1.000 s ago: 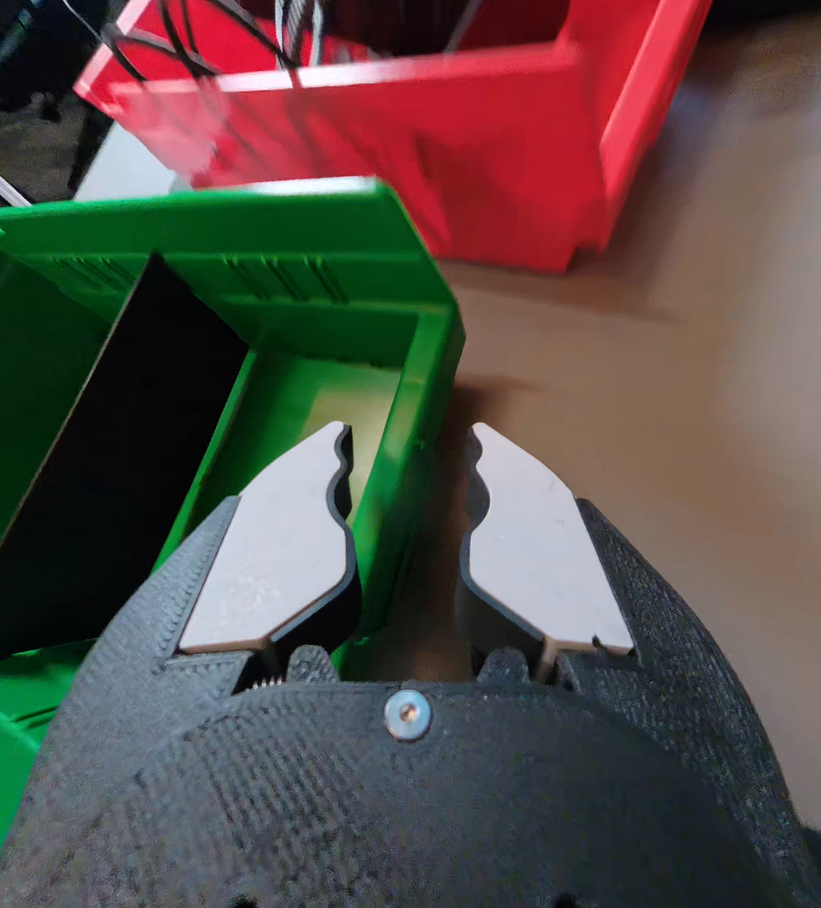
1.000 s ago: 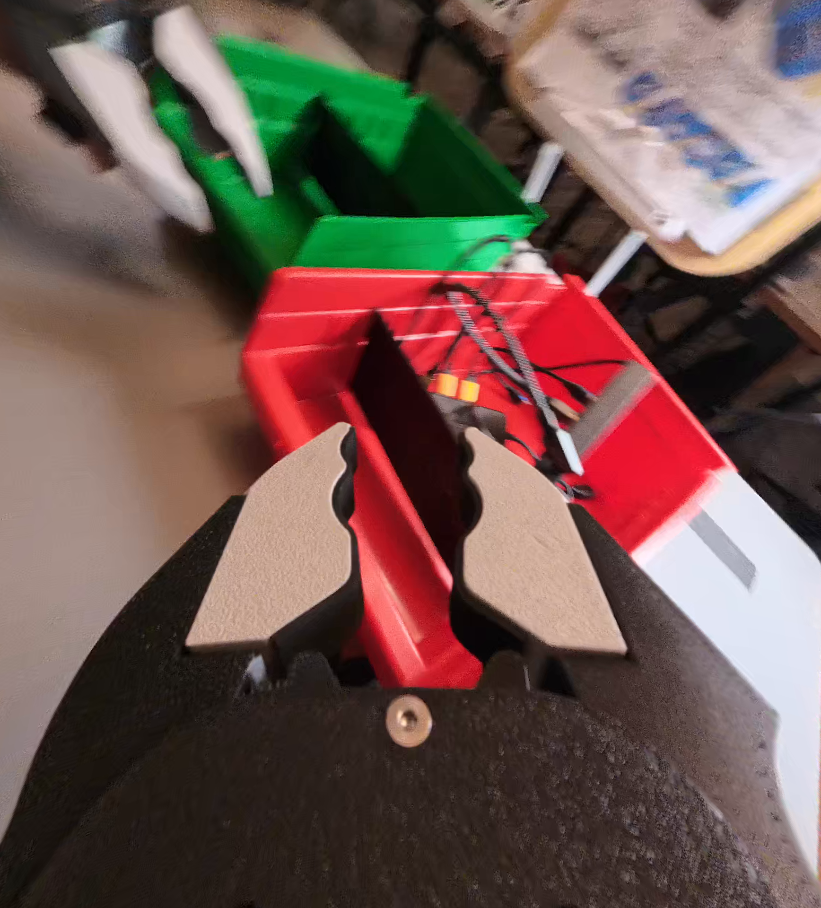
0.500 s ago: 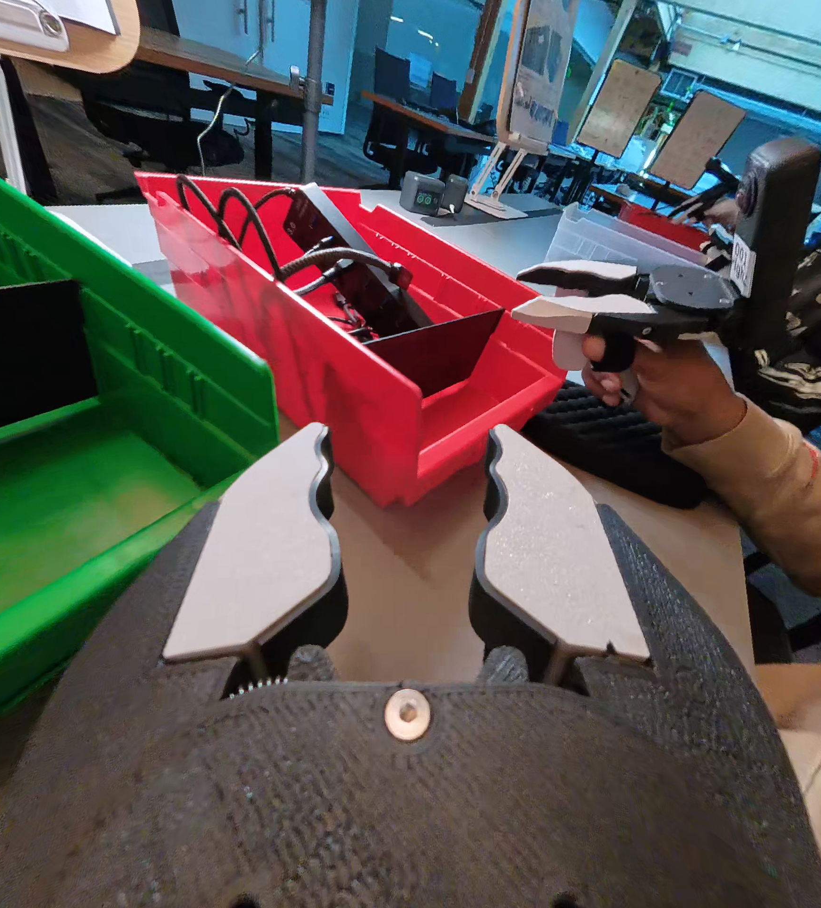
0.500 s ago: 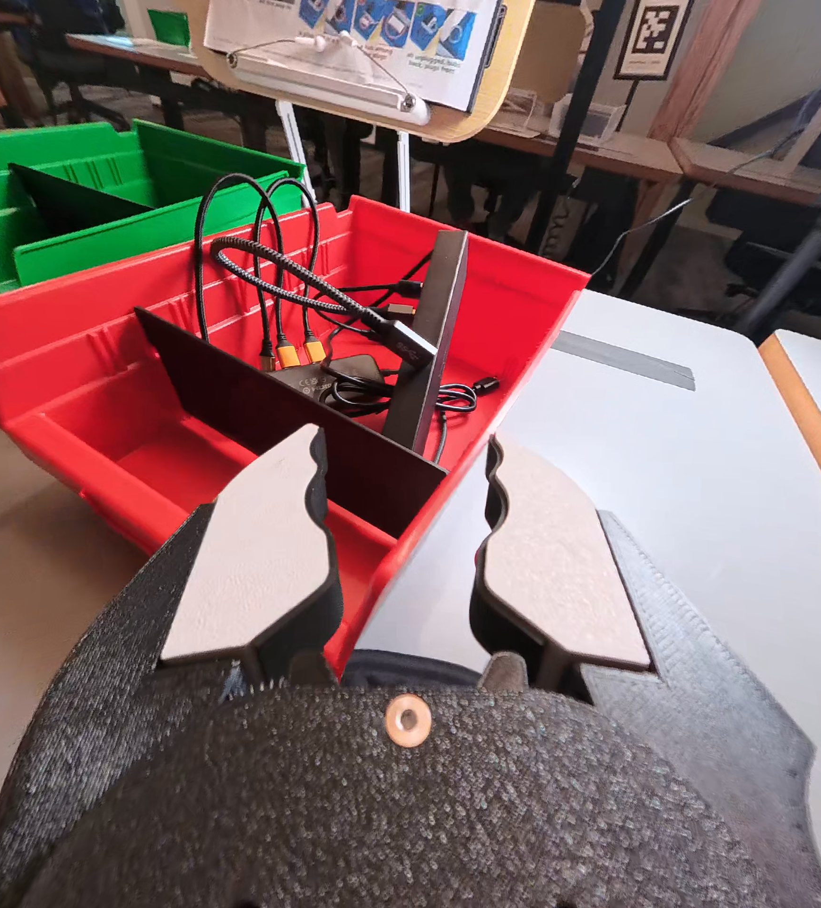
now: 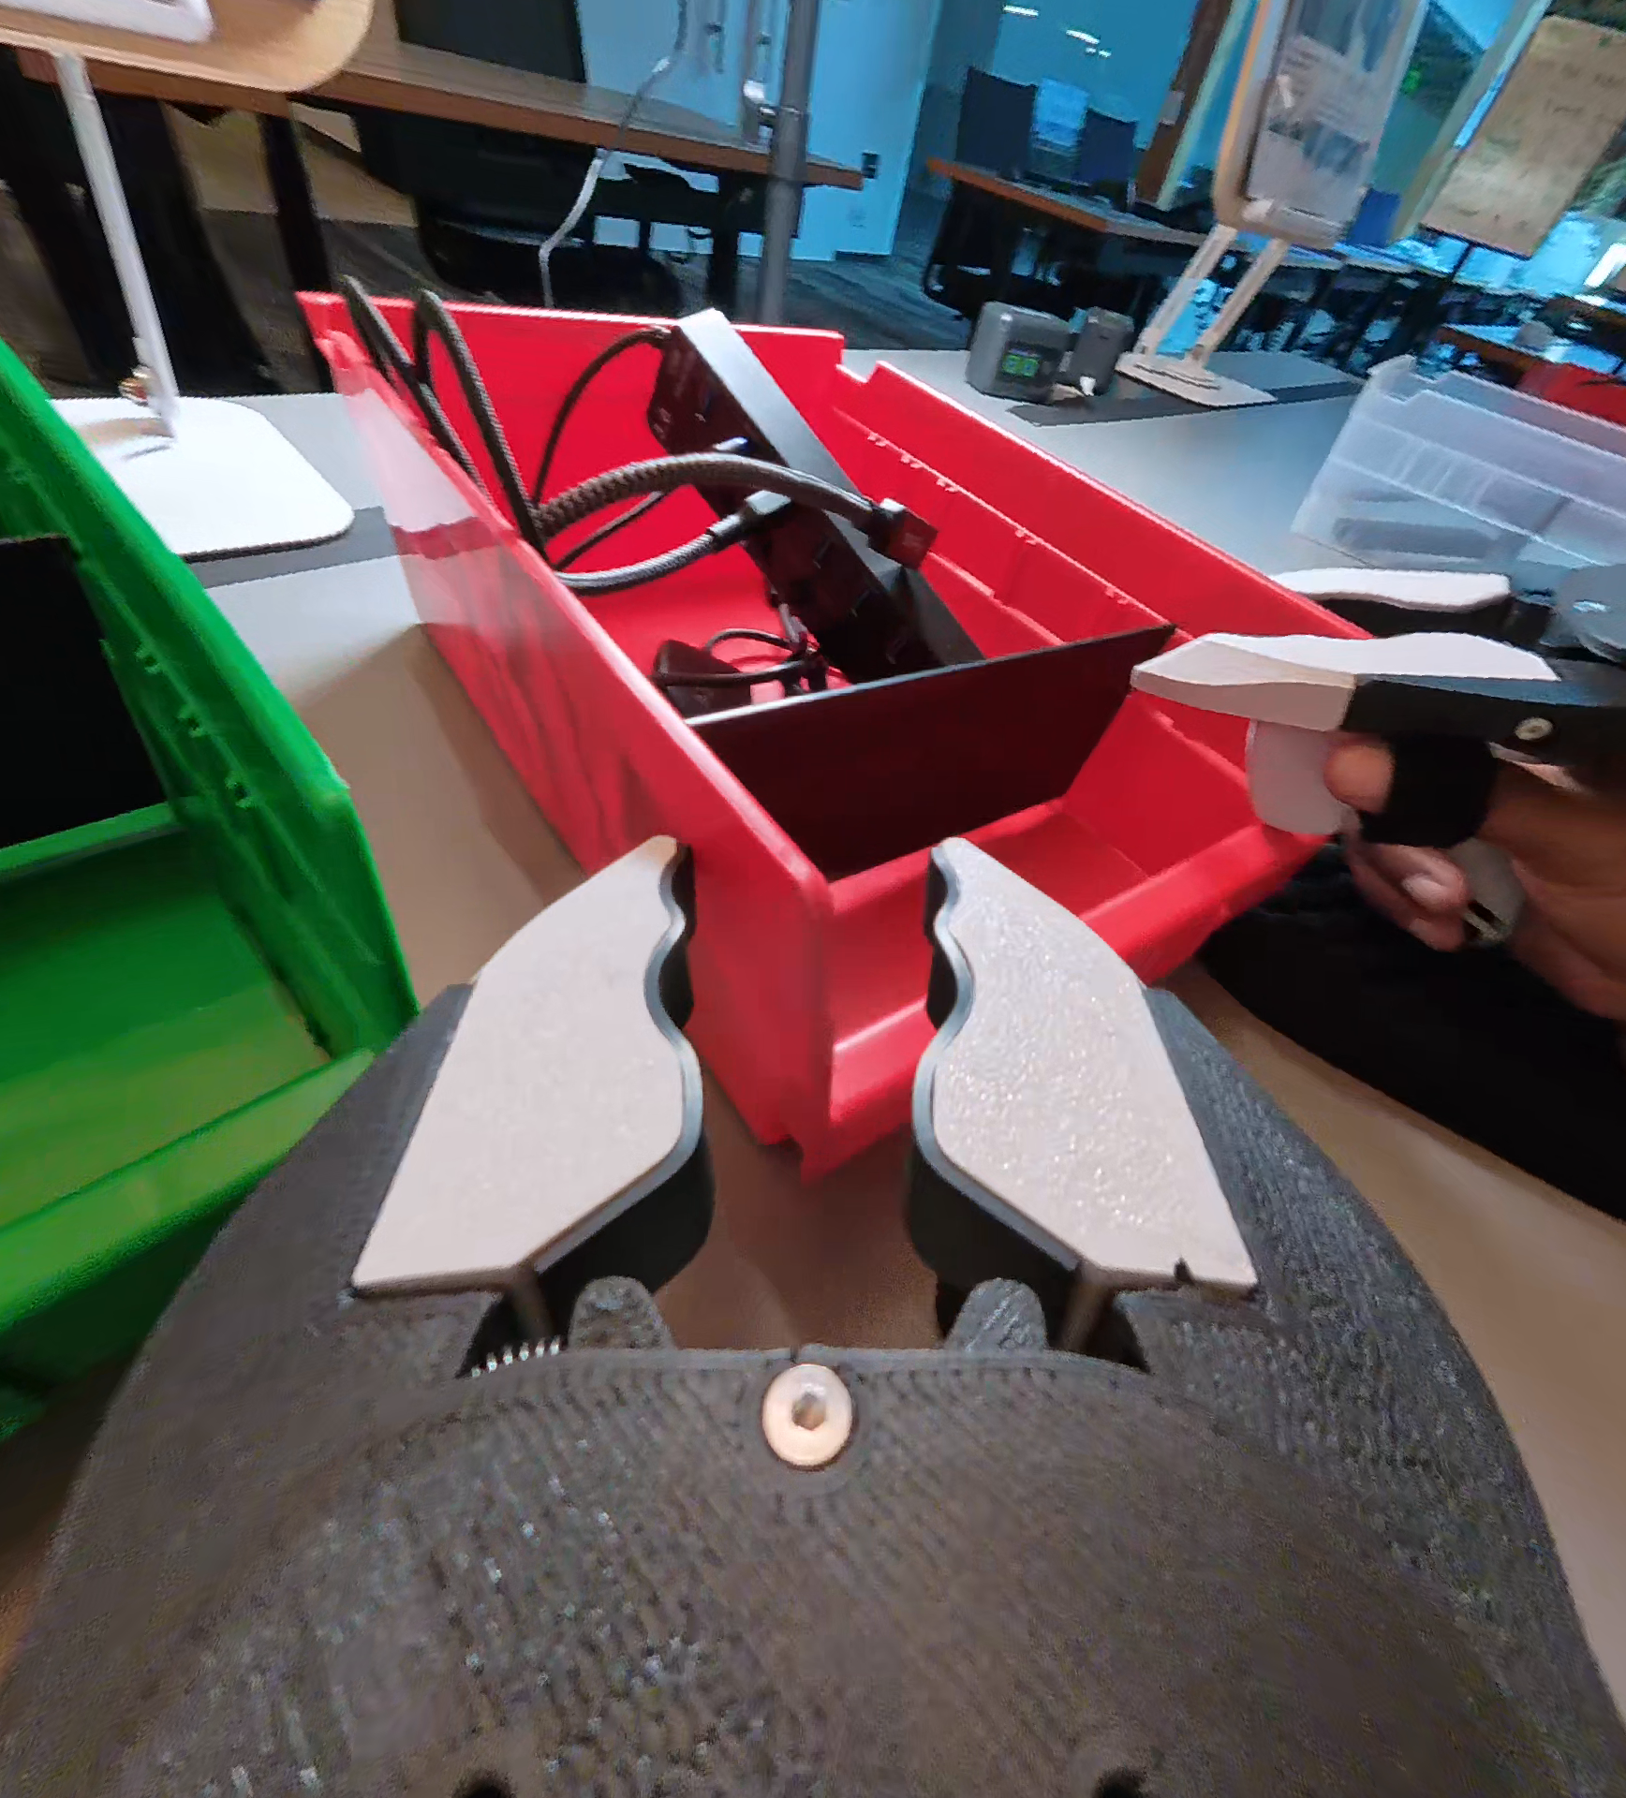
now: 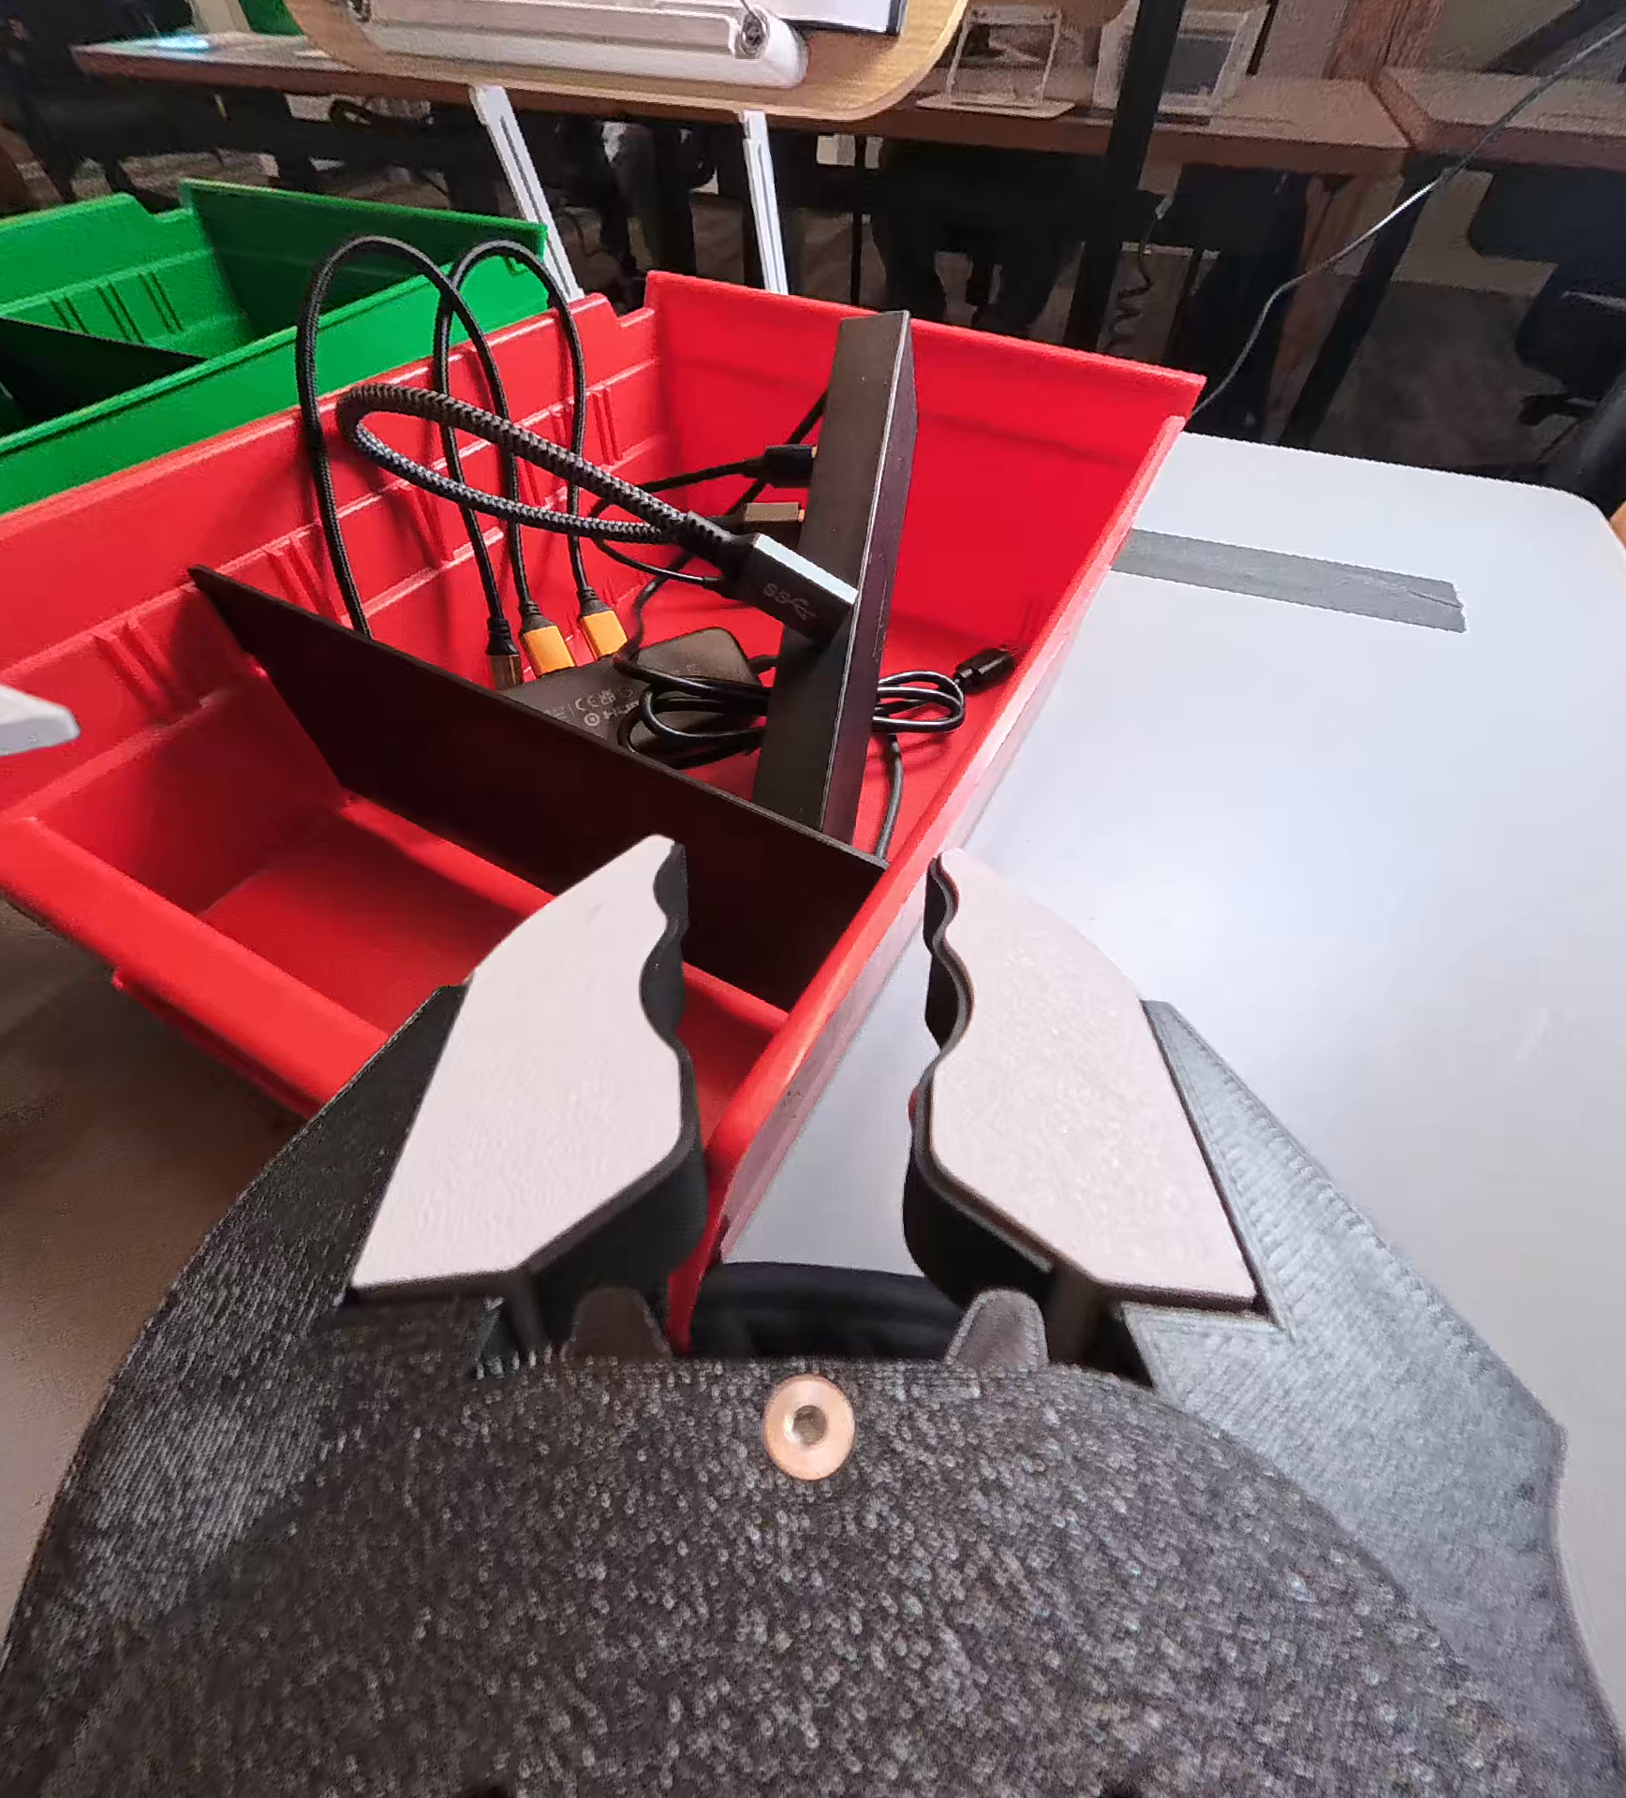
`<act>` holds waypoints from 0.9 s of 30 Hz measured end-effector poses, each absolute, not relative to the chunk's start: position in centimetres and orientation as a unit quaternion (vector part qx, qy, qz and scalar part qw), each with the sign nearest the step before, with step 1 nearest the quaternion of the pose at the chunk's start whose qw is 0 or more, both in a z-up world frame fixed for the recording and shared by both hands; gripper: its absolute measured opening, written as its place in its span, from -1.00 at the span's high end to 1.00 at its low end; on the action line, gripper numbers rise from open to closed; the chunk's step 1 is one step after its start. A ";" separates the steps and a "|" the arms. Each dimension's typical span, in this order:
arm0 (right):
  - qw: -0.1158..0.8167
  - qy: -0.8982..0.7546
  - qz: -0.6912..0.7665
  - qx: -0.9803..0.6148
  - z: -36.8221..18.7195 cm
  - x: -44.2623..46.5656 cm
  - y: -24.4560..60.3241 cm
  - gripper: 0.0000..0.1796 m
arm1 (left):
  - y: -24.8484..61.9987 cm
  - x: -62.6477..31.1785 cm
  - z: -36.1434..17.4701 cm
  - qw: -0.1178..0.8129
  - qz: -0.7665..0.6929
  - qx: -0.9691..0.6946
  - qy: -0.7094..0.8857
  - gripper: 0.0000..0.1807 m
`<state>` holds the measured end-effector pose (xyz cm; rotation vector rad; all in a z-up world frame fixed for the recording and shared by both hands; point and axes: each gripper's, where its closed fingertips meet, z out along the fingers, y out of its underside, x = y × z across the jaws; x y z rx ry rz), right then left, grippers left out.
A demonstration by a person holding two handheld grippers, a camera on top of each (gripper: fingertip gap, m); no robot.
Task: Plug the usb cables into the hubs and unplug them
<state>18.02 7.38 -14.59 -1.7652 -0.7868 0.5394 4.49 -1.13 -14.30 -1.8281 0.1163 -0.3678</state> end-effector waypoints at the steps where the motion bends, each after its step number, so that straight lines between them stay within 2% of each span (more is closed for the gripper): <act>1: 0.539 -0.329 0.225 -0.742 -14.6 18.0 7.4 0.49 | -0.8 4.1 -14.3 0.599 -0.147 -0.786 0.041 0.55; 8: 0.548 -0.318 0.183 -0.752 -14.6 18.5 7.6 0.61 | 0.6 3.3 -14.5 0.599 -0.126 -0.791 0.016 0.69; 12: 0.554 -0.332 0.146 -0.749 -14.4 18.9 7.2 0.70 | -0.1 3.4 -14.0 0.604 -0.103 -0.790 0.024 0.70; 21: 0.597 -0.294 0.145 -0.732 -11.1 20.1 3.5 0.72 | -2.9 4.2 -10.1 0.635 -0.104 -0.764 0.040 0.72; 27: 0.635 -0.295 0.143 -0.699 -6.5 19.8 1.3 0.72 | -5.2 4.0 -5.8 0.672 -0.092 -0.733 0.050 0.73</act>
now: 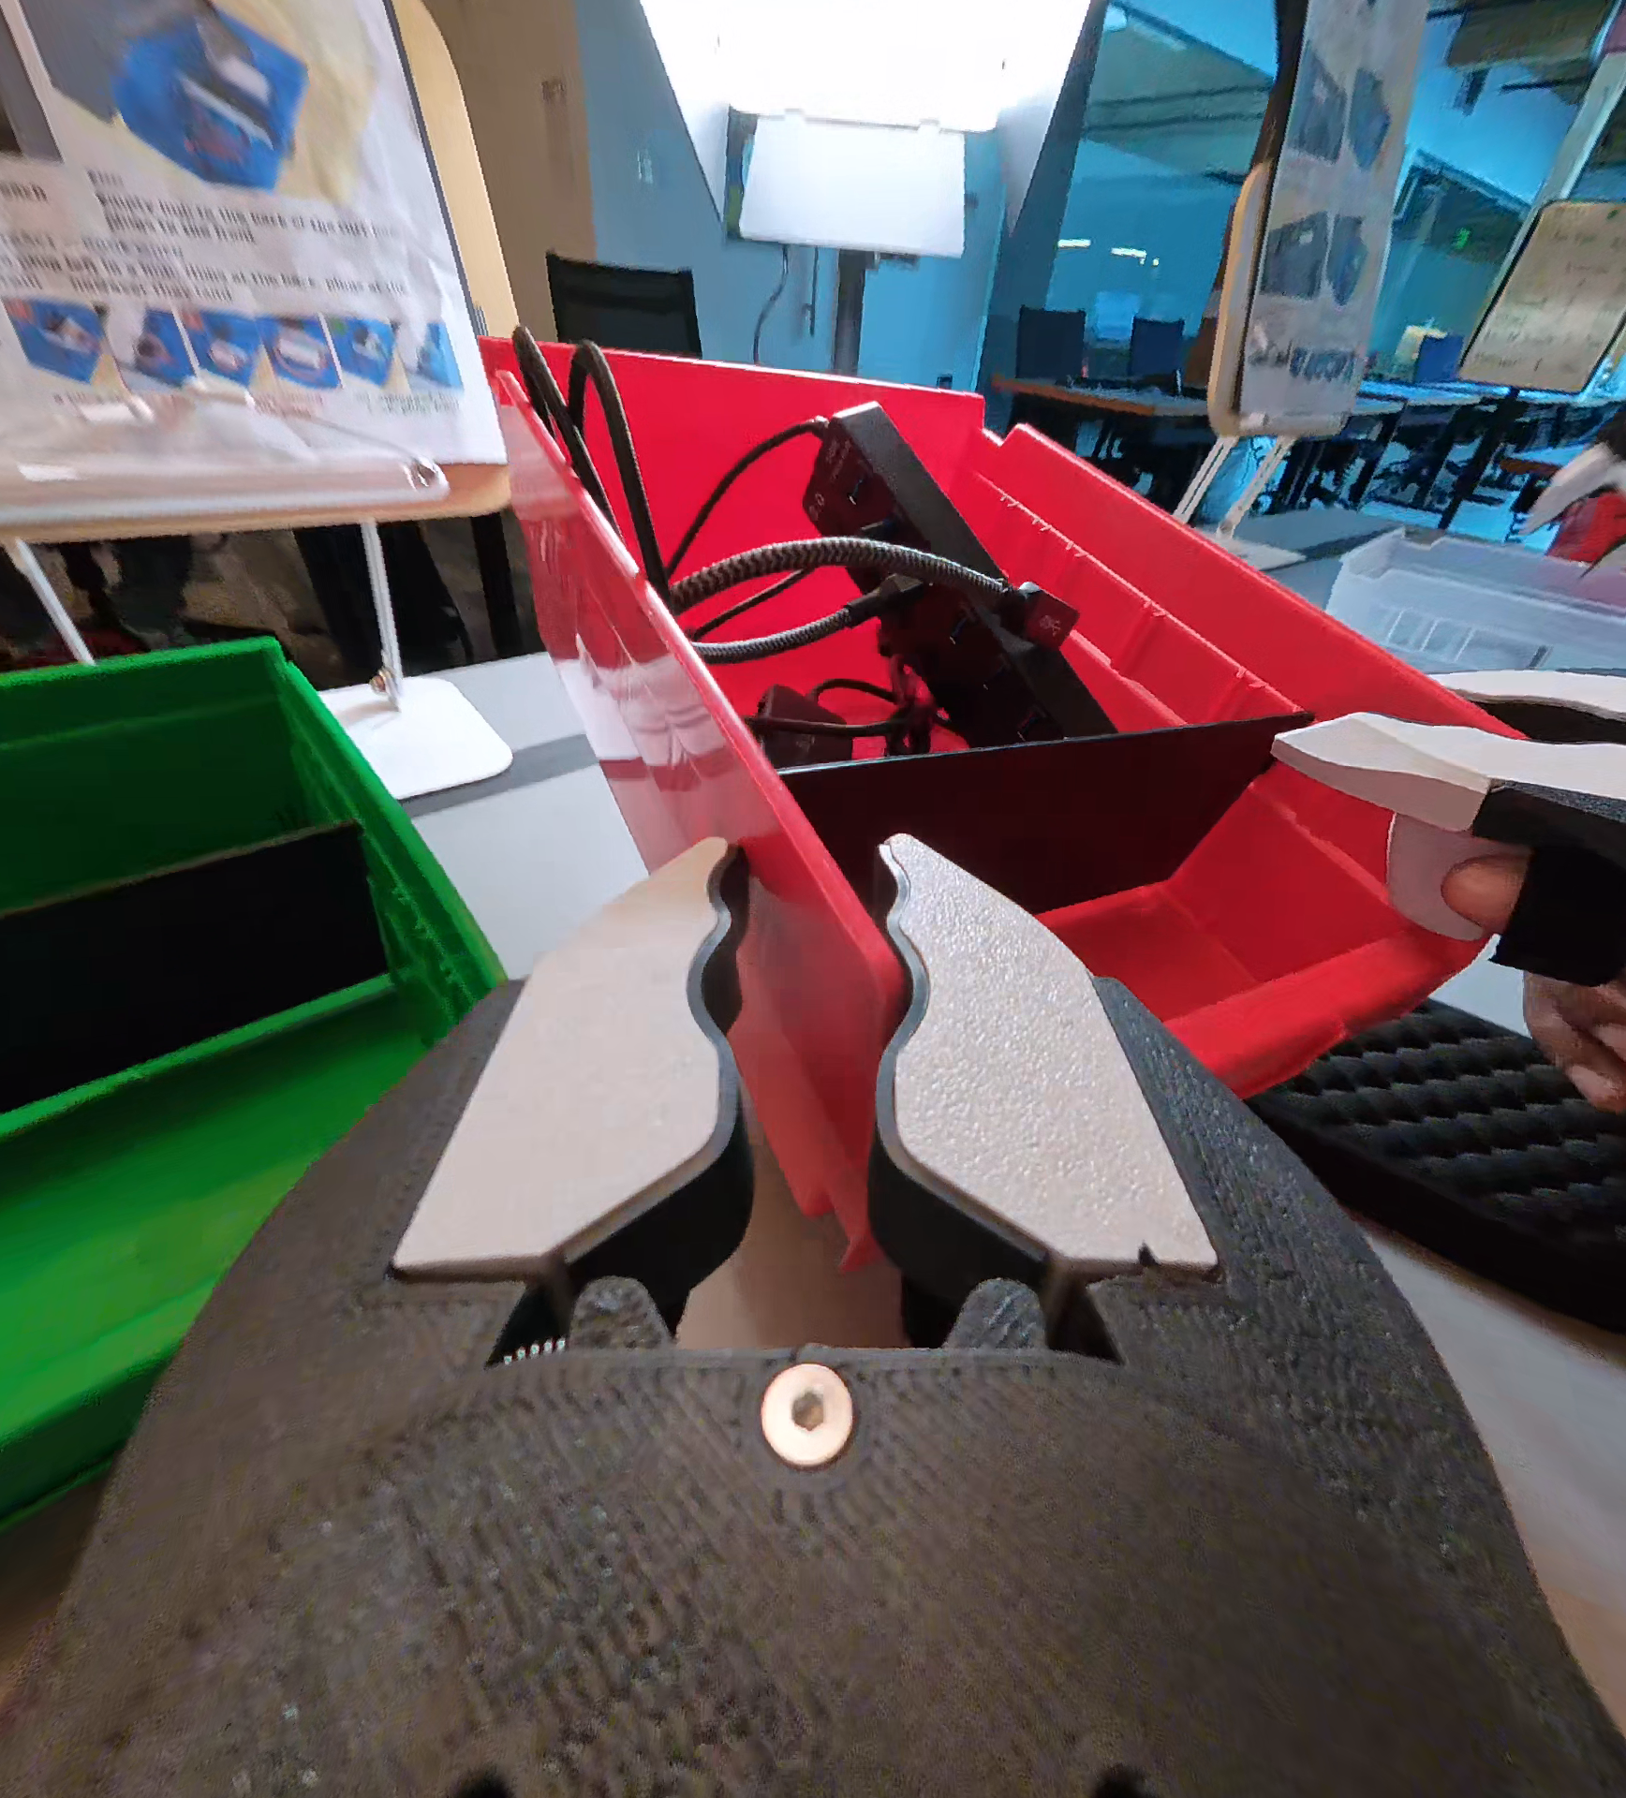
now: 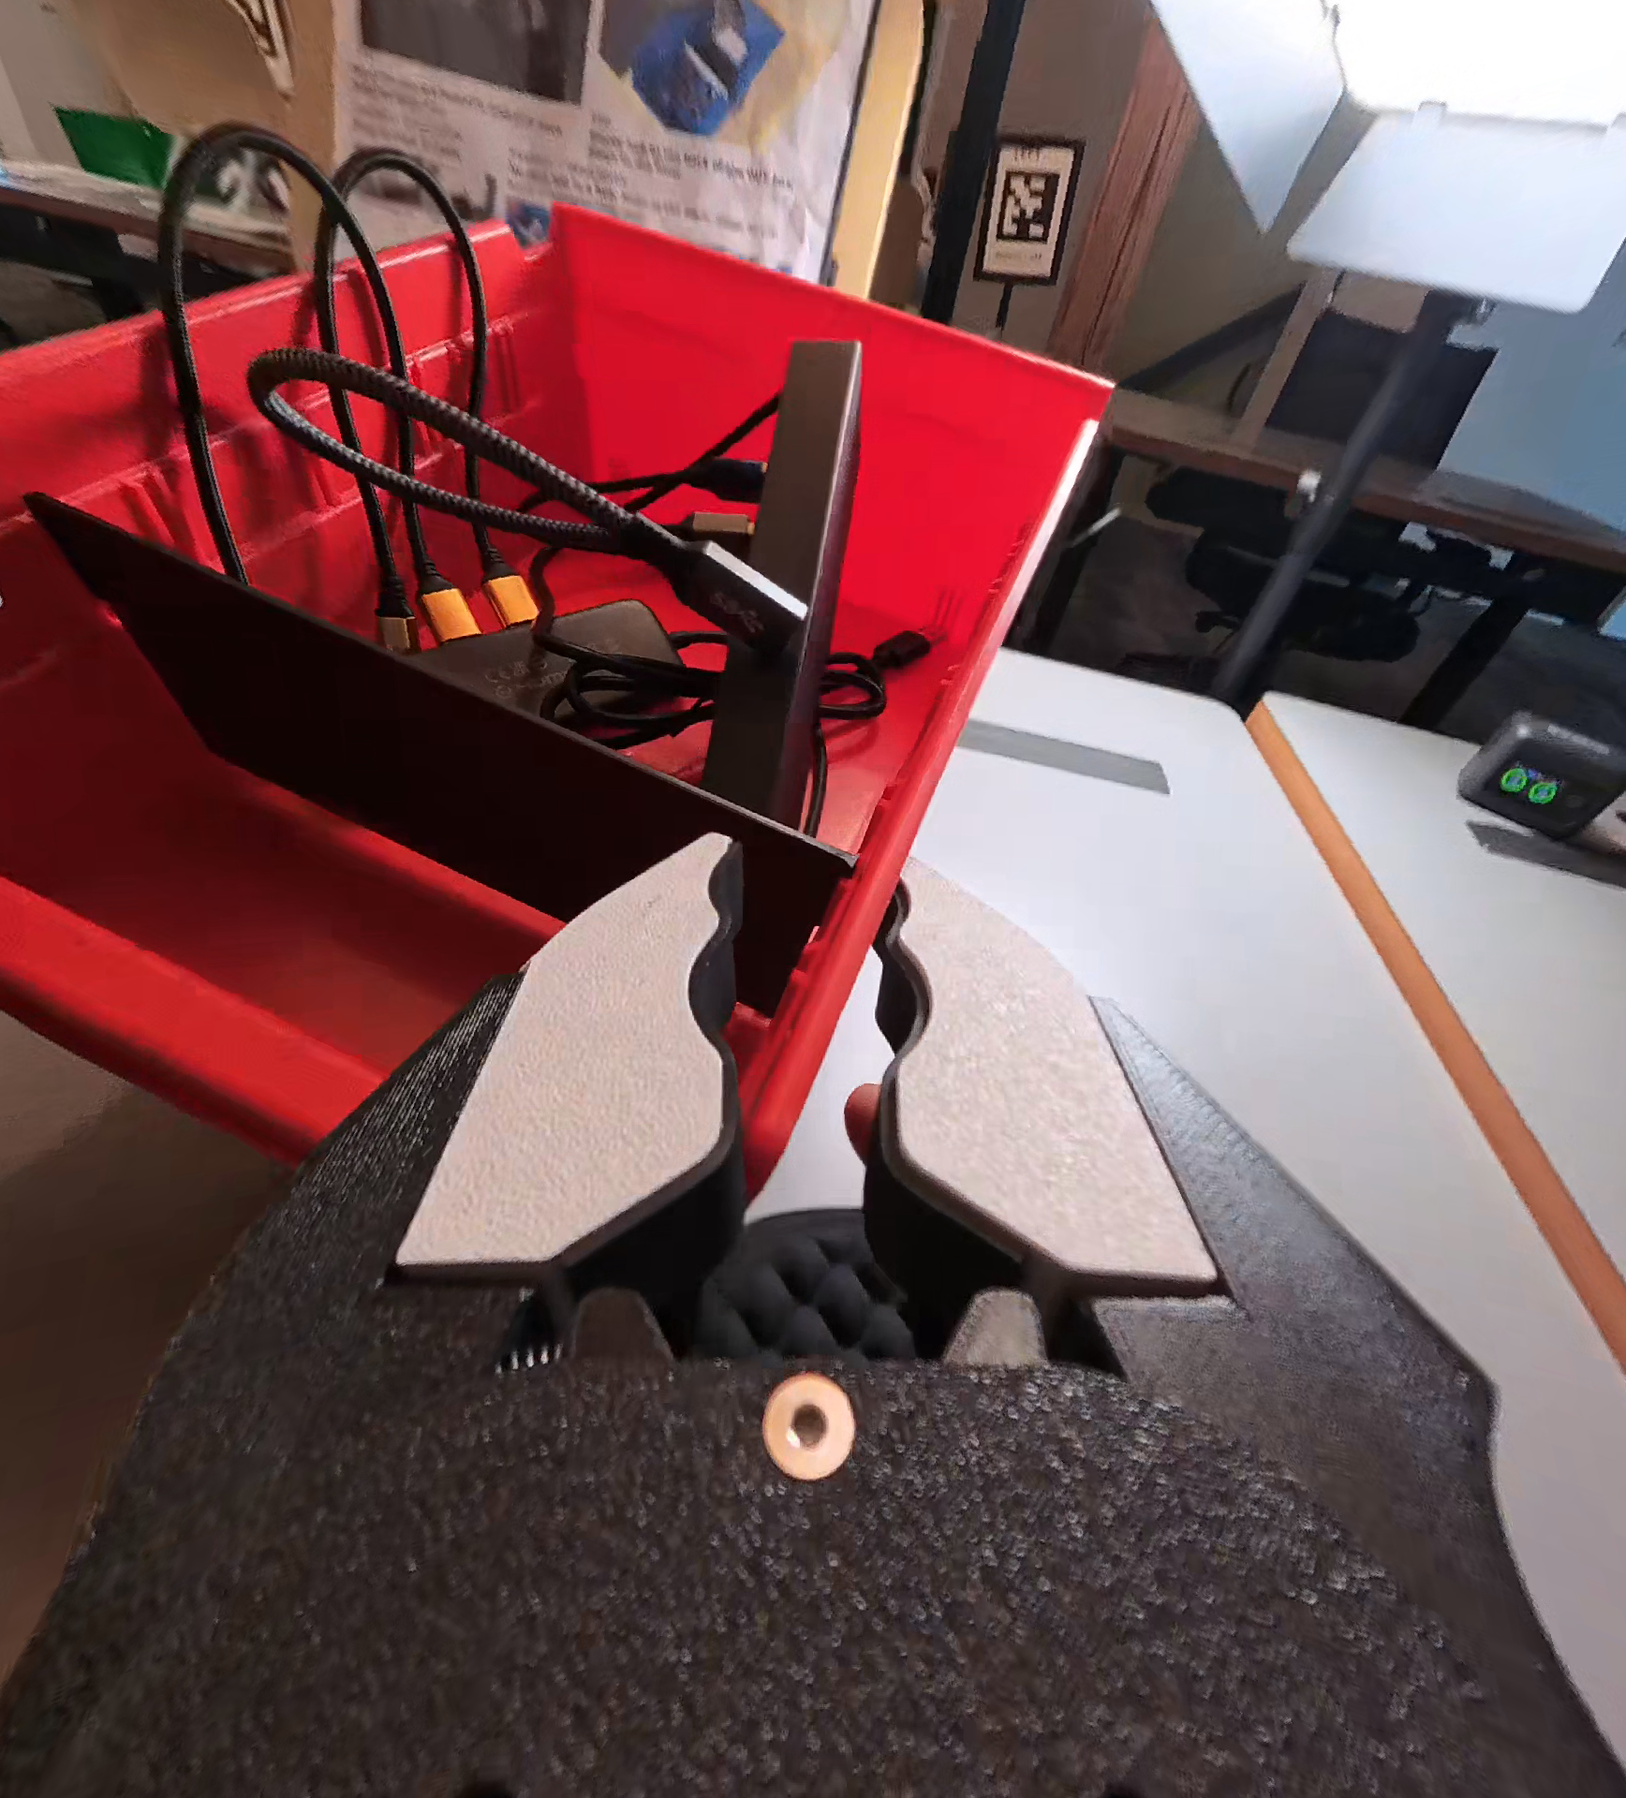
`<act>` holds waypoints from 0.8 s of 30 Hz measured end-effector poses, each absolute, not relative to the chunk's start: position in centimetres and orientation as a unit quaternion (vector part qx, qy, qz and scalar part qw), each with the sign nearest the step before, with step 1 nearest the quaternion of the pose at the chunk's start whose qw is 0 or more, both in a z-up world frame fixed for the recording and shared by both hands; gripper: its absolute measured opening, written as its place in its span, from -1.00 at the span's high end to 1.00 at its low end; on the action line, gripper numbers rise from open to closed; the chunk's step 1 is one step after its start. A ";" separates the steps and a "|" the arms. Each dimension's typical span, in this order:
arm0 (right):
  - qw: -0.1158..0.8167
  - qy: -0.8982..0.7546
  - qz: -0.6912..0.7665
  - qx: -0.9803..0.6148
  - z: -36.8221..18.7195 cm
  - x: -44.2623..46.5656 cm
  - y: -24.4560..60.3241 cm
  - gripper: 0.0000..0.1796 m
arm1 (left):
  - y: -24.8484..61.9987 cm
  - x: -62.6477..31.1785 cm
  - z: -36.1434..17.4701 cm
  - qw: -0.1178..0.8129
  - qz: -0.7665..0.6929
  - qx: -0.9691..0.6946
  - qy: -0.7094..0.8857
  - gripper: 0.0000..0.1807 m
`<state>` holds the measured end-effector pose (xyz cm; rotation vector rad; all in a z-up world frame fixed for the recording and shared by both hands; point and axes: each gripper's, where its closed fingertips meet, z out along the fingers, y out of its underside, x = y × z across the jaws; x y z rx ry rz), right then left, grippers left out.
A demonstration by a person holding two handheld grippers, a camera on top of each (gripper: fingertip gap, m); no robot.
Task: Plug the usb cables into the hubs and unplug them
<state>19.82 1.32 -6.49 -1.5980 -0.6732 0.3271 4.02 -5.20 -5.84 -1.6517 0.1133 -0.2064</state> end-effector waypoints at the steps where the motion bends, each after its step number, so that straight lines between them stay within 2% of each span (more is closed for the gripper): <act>1: 0.641 -0.299 0.146 -0.691 -5.5 19.3 0.9 0.72 | -5.8 3.6 -5.0 0.678 -0.087 -0.728 0.050 0.73; 6: 0.659 -0.331 0.180 -0.651 -1.6 14.3 -1.3 0.72 | -9.6 -0.5 -1.2 0.703 -0.038 -0.710 0.026 0.73; 14: 0.637 -0.409 0.269 -0.595 1.4 0.6 -6.0 0.72 | -18.2 -11.2 2.1 0.707 0.072 -0.701 -0.063 0.74; 19: 0.612 -0.463 0.315 -0.558 2.0 -8.7 -10.3 0.73 | -24.5 -18.1 2.7 0.696 0.137 -0.693 -0.126 0.74; 24: 0.587 -0.490 0.345 -0.545 0.0 -15.7 -13.7 0.70 | -28.6 -24.3 1.3 0.674 0.175 -0.699 -0.162 0.75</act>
